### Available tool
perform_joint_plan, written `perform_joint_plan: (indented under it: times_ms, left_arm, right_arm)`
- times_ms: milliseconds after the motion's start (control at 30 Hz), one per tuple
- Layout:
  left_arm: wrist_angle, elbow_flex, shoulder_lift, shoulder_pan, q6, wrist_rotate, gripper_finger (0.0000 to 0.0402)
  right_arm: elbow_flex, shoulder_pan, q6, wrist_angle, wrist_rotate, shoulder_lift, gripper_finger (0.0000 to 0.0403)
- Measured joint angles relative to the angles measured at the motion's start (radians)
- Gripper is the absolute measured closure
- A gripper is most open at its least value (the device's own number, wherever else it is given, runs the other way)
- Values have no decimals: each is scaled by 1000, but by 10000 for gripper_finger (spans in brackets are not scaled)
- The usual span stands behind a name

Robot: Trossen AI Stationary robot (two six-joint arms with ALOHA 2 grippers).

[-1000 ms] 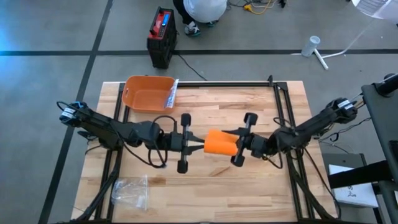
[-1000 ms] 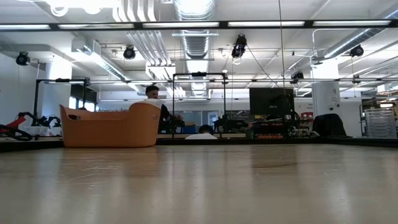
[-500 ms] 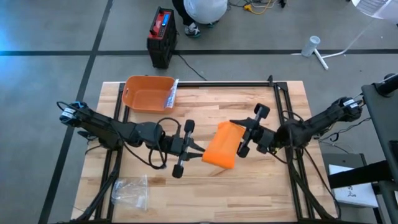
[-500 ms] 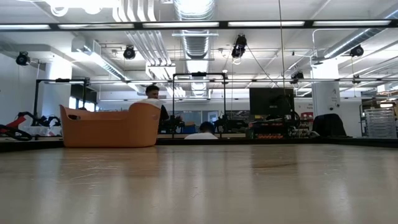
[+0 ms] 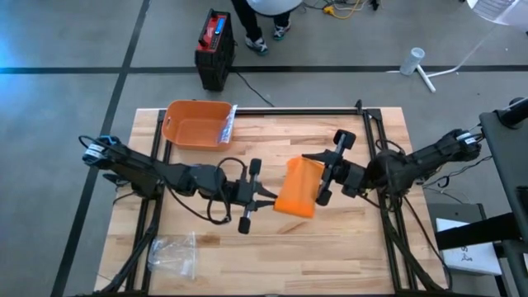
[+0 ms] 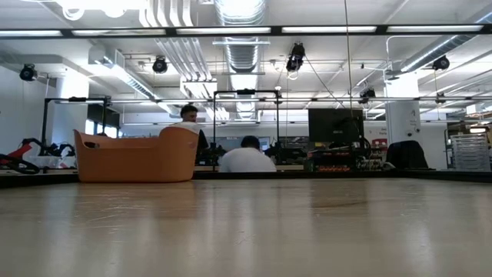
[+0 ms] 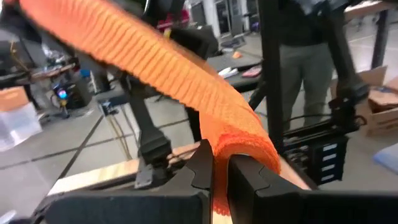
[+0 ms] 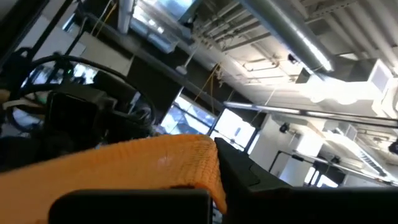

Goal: Roll bandage
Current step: Roll the orange bandage

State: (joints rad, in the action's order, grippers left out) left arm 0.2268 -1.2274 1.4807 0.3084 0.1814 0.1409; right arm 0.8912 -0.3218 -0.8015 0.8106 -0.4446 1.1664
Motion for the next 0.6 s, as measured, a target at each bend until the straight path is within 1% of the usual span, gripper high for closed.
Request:
perform_joint_plan:
  times_ms: [100, 200, 367, 600]
  left_arm:
    - [-9, 0, 4, -9, 0, 6, 392]
    - [-15, 2, 5, -11, 0, 7, 392]
    - [-18, 6, 4, -11, 5, 41, 392]
    - [-20, 6, 2, -8, 9, 21, 392]
  right_arm:
    - [48, 0, 7, -97, 1, 0, 403]
    - [78, 0, -1, -133, 1, 1, 403]
    - [105, -6, -54, -164, 3, -9, 403]
    - [109, -7, -82, -293, 8, -29, 403]
